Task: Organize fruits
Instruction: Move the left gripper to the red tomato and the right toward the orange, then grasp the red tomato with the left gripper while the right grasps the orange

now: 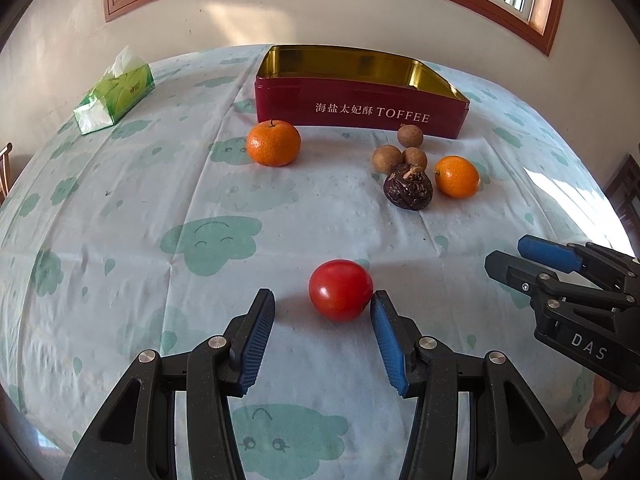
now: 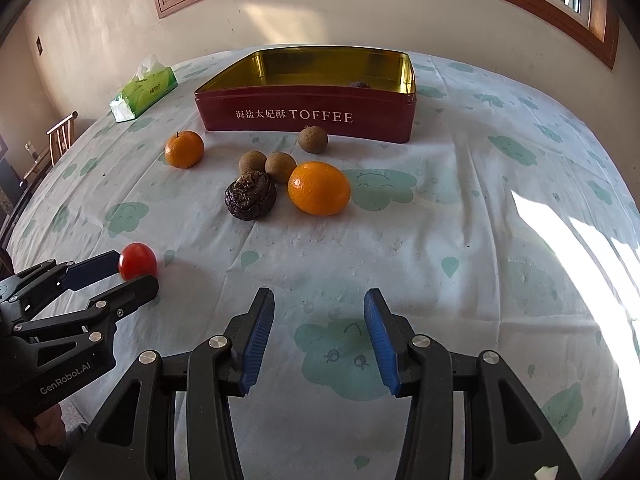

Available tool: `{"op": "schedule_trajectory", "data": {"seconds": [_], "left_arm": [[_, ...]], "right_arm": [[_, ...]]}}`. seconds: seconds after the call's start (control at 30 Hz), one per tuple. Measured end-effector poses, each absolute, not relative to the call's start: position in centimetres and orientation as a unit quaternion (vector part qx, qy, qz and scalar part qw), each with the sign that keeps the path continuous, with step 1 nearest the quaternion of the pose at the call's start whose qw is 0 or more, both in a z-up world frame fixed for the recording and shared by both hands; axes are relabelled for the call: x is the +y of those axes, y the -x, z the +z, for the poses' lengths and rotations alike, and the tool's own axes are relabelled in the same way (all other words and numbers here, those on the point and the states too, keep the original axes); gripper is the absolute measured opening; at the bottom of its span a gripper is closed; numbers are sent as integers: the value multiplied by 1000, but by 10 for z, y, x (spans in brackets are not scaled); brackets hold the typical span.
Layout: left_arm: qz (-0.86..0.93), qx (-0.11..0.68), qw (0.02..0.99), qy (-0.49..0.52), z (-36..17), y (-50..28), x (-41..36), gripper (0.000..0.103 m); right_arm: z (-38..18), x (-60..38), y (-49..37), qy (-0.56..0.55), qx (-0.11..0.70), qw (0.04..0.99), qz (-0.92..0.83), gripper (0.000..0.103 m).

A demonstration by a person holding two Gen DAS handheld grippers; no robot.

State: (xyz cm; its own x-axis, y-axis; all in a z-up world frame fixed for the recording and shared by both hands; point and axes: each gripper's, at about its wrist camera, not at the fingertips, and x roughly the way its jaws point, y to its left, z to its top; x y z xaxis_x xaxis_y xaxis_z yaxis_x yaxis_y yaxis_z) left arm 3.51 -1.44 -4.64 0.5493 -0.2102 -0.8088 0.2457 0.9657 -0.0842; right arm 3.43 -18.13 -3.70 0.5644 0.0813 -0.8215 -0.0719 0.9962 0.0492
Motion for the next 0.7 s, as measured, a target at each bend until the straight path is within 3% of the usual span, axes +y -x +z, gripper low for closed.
{"op": "schedule_trajectory", "data": {"seconds": [0.23, 0.4, 0.7], "left_arm": [[-128, 448, 884, -26, -48, -38, -16, 50], [-135, 440, 887, -29, -48, -39, -18, 43], [-138, 432, 890, -40, -48, -50, -23, 38]], "right_arm": [[-39, -183, -47, -1, 469, 882, 40, 44], [-41, -184, -59, 4, 472, 881, 39, 44], [-42, -179, -78, 22, 472, 881, 37, 47]]}}
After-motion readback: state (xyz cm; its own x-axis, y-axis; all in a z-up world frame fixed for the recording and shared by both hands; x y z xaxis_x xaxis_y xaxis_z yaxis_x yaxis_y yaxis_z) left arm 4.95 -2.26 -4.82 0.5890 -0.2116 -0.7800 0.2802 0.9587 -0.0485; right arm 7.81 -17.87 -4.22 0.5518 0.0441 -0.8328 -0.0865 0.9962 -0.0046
